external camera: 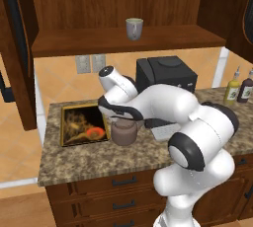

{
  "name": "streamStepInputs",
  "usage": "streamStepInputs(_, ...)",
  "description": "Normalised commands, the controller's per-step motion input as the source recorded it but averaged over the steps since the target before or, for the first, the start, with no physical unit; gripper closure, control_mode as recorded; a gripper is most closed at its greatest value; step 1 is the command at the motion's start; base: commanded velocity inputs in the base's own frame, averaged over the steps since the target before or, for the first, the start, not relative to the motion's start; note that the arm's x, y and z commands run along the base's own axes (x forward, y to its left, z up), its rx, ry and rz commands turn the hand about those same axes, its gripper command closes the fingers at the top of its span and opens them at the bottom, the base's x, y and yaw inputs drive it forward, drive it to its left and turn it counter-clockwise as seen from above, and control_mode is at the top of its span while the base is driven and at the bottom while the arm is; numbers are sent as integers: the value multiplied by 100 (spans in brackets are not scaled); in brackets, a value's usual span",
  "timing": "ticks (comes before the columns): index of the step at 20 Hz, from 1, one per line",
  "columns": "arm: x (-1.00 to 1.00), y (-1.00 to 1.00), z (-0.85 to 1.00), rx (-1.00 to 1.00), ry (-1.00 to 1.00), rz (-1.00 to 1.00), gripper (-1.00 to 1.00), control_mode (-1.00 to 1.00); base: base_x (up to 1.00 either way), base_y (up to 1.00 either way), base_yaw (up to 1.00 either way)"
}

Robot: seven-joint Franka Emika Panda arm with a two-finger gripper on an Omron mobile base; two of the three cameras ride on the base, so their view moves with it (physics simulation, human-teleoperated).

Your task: Pick the kettle from the counter and place it on the tray. Then pick the mug from the cabinet and place it on the tray. Then close the cabinet doors.

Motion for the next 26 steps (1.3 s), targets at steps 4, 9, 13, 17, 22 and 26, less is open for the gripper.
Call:
streamStepInputs(4,0,1,-16,0,13,3,-100,-100,0,0,0)
streamStepInputs(9,1,6,-17,-3,15,1,100,-100,0,0,0)
streamStepInputs(13,-1,1,-5,-1,5,0,100,-100,0,0,0)
streamStepInputs(17,-10,1,0,0,0,0,100,-100,0,0,0)
streamStepInputs(22,-27,1,25,-4,-10,0,100,-100,0,0,0)
streamStepInputs(26,-20,2,53,-10,-18,0,100,-100,0,0,0)
